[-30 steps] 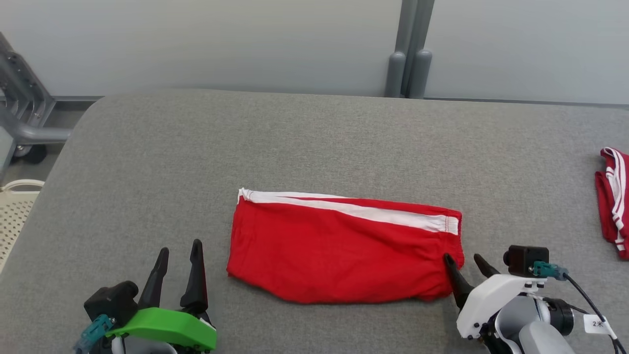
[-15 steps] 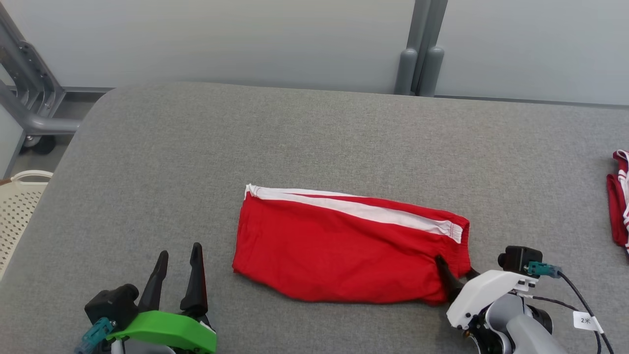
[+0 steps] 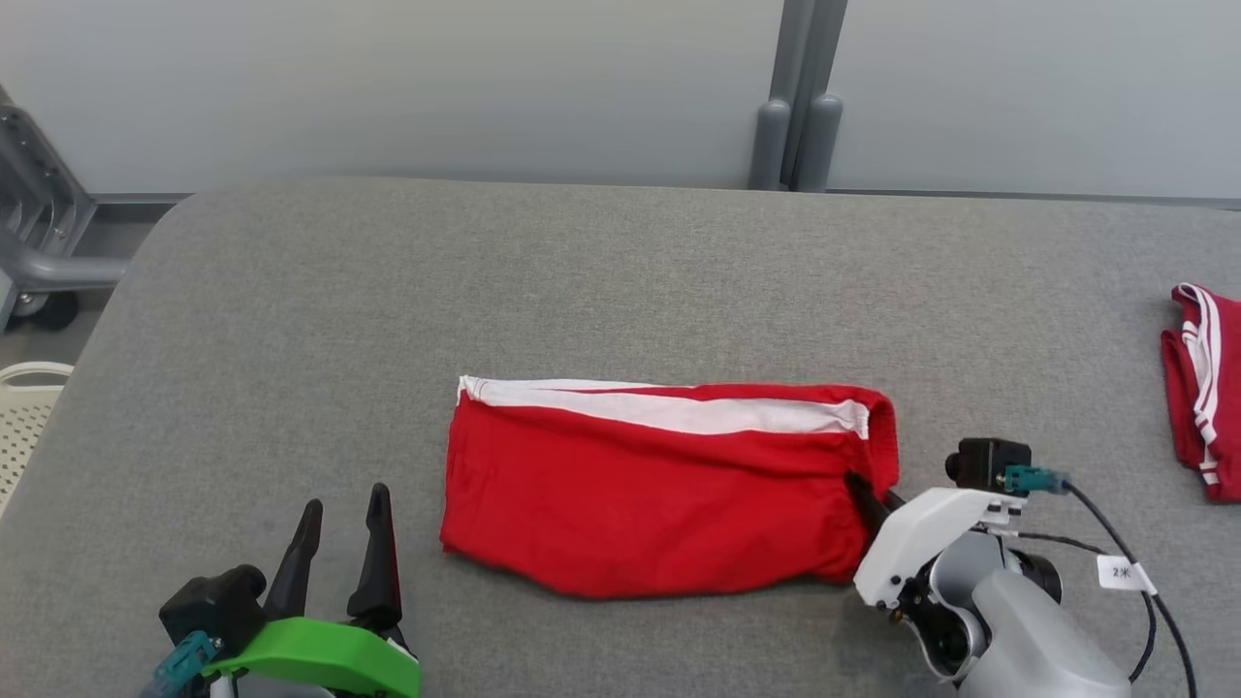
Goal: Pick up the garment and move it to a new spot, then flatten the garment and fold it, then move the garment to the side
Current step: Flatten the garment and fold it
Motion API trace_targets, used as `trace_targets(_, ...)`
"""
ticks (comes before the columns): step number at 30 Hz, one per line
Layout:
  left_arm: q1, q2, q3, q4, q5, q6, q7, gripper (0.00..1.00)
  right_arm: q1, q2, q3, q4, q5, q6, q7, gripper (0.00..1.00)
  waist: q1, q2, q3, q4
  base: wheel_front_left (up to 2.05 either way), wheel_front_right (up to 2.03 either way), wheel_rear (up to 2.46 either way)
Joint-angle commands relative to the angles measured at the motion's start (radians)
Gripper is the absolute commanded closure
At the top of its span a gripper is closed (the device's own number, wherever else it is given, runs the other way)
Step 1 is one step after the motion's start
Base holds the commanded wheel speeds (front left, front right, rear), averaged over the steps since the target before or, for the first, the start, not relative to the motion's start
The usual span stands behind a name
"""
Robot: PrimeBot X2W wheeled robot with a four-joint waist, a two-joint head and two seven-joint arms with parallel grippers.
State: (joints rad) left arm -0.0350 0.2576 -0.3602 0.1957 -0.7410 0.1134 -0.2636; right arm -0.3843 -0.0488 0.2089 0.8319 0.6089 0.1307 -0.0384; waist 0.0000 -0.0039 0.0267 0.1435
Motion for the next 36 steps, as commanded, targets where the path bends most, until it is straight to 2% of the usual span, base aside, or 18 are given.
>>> trace_targets(1,0.013,0.003,0.000,-0.009,0.008,0.003,0.003,0.00,-0.014,-0.029,-0.006,-0.027,-0.014,0.000,0.025,1.00,0.0000,0.0039,-0.008,-0.025,0.00,0.00,0.00)
trace_targets(5,0.015,0.002,-0.004,-0.016,0.008,0.006,0.003,0.00,-0.009,-0.078,-0.020,-0.080,-0.012,0.000,0.077,1.00,0.0000,0.0039,-0.008,-0.047,0.00,0.00,0.00)
trace_targets(13,0.003,-0.005,-0.015,-0.032,0.013,0.006,0.003,0.00,0.018,-0.263,-0.138,-0.220,-0.060,0.000,0.230,1.00,0.0000,0.0039,0.006,-0.088,0.00,0.00,0.00)
trace_targets(16,-0.004,-0.004,-0.016,-0.033,0.014,0.006,0.003,0.00,0.025,-0.281,-0.195,-0.257,-0.082,0.000,0.278,1.00,0.0000,0.0039,0.010,-0.097,0.00,0.00,0.00)
trace_targets(23,-0.016,-0.007,-0.019,-0.029,0.010,0.002,0.002,0.00,0.038,-0.220,-0.243,-0.372,-0.101,0.000,0.361,1.00,0.0000,0.0039,0.006,-0.113,0.00,0.00,0.00)
trace_targets(29,-0.021,-0.005,-0.023,-0.028,0.009,0.002,0.003,0.00,0.069,-0.156,-0.220,-0.521,-0.122,0.000,0.416,1.00,0.0000,0.0039,0.001,-0.111,0.00,0.00,0.00)
trace_targets(36,-0.019,-0.010,-0.023,-0.029,0.004,0.004,0.002,0.00,0.092,-0.074,-0.171,-0.640,-0.170,0.000,0.460,1.00,0.0000,0.0039,-0.002,-0.104,0.00,0.00,0.00)
